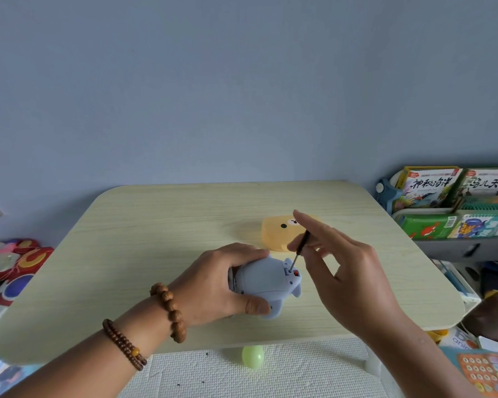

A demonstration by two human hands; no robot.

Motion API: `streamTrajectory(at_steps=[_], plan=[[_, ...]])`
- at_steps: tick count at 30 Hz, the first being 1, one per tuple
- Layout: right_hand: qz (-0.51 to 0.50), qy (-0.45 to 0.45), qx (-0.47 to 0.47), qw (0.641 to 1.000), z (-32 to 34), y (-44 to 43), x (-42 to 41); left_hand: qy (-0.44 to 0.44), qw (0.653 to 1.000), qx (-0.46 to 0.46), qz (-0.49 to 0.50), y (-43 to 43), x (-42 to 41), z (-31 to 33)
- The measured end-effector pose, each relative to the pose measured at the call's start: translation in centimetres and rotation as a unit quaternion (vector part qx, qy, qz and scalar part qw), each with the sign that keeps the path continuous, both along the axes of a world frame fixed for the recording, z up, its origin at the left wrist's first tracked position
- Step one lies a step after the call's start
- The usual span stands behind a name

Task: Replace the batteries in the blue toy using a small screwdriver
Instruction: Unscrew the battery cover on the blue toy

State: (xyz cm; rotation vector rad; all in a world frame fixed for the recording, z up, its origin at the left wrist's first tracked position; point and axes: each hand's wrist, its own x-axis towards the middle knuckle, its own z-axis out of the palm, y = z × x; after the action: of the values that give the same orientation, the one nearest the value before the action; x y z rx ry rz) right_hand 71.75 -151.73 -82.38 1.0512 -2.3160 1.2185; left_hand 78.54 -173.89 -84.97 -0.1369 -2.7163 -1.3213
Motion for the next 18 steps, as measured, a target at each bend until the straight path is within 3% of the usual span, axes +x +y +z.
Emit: streamTrajectory(at_steps=[10,15,18], plan=[[-0.045,0.073,0.024,0.996,-0.3,-0.54,0.4,0.008,1.0,-0.014,-0.003,0.1,0.02,0.14],[-0.001,0.002,-0.016,1.0,-0.2,-0.41,0.56,0.003,1.0,-0.011,-0.001,0.12,0.03,0.09],[-0.012,0.017,-0.005,1.0,0.11,-0.39,0.41,0.002,1.0,-0.003,0.0,0.1,0.01,-0.03]])
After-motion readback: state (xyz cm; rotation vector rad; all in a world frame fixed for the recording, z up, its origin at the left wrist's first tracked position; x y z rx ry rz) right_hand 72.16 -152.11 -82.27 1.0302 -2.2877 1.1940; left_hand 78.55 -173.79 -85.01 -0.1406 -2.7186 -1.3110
